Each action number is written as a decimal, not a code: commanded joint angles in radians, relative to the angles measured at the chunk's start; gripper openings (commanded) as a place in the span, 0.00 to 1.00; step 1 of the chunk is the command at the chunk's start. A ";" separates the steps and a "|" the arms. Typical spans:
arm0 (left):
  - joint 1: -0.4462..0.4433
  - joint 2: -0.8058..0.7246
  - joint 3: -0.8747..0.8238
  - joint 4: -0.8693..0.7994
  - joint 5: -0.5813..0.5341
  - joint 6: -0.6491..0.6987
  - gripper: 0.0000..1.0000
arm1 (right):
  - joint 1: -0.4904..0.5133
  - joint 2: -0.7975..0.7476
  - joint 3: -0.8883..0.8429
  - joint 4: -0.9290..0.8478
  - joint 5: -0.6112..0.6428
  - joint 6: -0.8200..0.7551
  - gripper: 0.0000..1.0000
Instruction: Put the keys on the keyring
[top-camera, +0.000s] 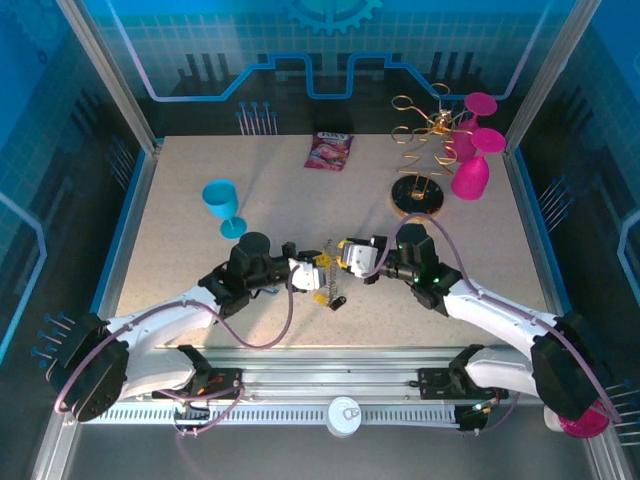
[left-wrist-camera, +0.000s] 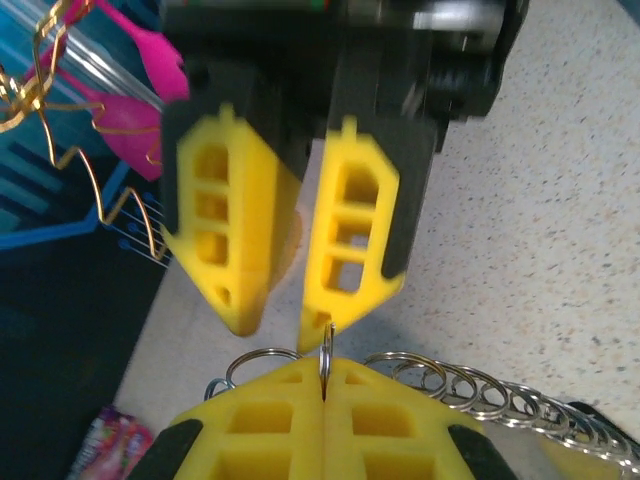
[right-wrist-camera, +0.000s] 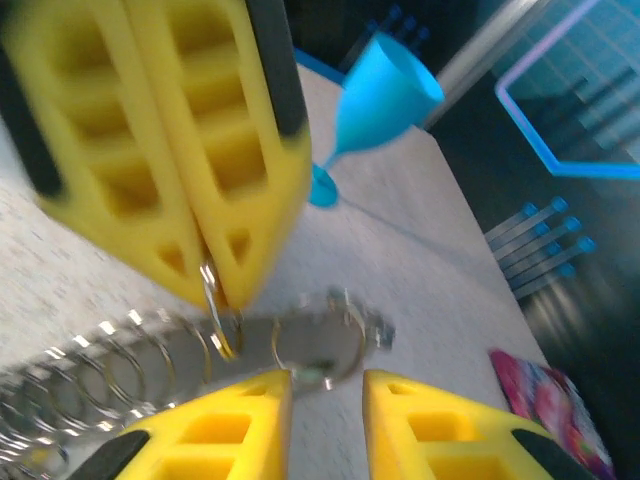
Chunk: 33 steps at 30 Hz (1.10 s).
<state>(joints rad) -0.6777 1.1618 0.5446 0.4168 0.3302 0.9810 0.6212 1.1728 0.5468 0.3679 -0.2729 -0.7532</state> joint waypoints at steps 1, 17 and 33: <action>-0.028 -0.034 -0.019 0.107 -0.082 0.131 0.00 | 0.008 -0.005 -0.065 0.158 0.199 -0.073 0.26; -0.045 -0.033 -0.025 0.117 -0.105 0.162 0.00 | 0.004 -0.047 -0.081 0.115 0.007 0.000 0.24; 0.020 -0.023 0.107 -0.125 -0.235 -0.474 0.00 | -0.037 -0.204 -0.102 0.037 0.149 0.659 0.19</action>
<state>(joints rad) -0.6758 1.1519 0.5808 0.3546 0.1440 0.7479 0.5880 1.0130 0.4595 0.4458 -0.1856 -0.3511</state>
